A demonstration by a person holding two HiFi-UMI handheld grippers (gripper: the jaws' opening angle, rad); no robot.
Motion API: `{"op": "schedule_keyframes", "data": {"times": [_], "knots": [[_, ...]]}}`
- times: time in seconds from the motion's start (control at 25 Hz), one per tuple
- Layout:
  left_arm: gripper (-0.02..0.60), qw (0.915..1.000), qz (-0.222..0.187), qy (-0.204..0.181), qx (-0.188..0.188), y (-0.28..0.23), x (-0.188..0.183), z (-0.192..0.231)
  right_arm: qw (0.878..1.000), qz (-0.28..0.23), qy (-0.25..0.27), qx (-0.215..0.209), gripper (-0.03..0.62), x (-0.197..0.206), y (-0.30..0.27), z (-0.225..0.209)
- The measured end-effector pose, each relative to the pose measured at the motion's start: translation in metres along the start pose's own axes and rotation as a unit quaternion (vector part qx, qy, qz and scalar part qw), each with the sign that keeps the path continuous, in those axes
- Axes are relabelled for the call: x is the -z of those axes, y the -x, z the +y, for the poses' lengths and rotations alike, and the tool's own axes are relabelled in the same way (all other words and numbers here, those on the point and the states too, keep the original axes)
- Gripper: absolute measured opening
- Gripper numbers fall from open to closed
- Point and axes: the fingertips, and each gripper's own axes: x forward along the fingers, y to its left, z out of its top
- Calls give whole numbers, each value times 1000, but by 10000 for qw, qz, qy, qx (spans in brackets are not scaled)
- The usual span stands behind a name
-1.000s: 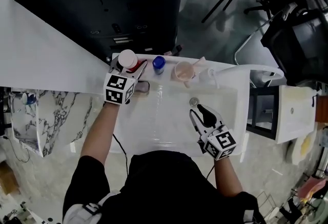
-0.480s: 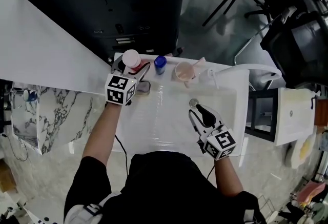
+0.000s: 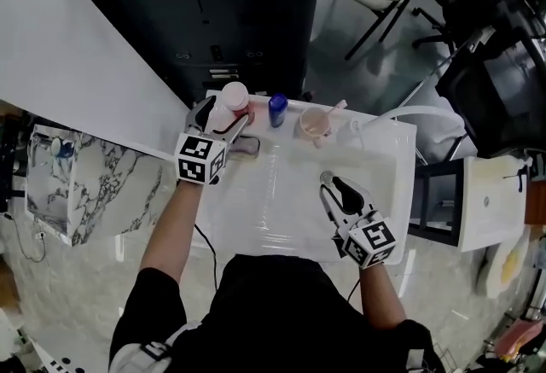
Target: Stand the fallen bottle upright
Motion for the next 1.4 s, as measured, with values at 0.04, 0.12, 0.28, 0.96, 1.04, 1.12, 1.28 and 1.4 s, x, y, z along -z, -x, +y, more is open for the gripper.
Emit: {"op": "schedule_keyframes", "data": {"times": [0.04, 0.12, 0.28, 0.96, 1.04, 1.12, 1.28, 1.4], "knots": [[367, 10000, -28, -32, -49, 7, -2, -2, 10000, -52, 34, -5, 147, -2, 1, 2], [367, 9997, -122, -106, -162, 23, -7, -8, 9998, -168, 92, -8, 146, -6, 5, 6], [362, 9987, -405, 109, -296, 55, -14, -26, 9989, -421, 196, 10, 137, -15, 17, 11], [69, 9894, -1234, 377, -669, 152, -30, -124, 9887, -1410, 482, 152, 74, -43, 72, 13], [69, 9888, -1264, 411, -683, 158, -30, -127, 9876, -1491, 444, 230, 67, -43, 76, 11], [64, 9885, -1299, 408, -654, 161, -31, -132, 9857, -1584, 423, 385, 56, -44, 82, 7], [52, 9897, -1324, 270, -468, 158, -31, -144, 9787, -1796, 509, 855, 31, -51, 91, -3], [51, 9895, -1376, 313, -304, 151, -33, -141, 9706, -1996, 533, 1238, 29, -60, 95, -13]]}}
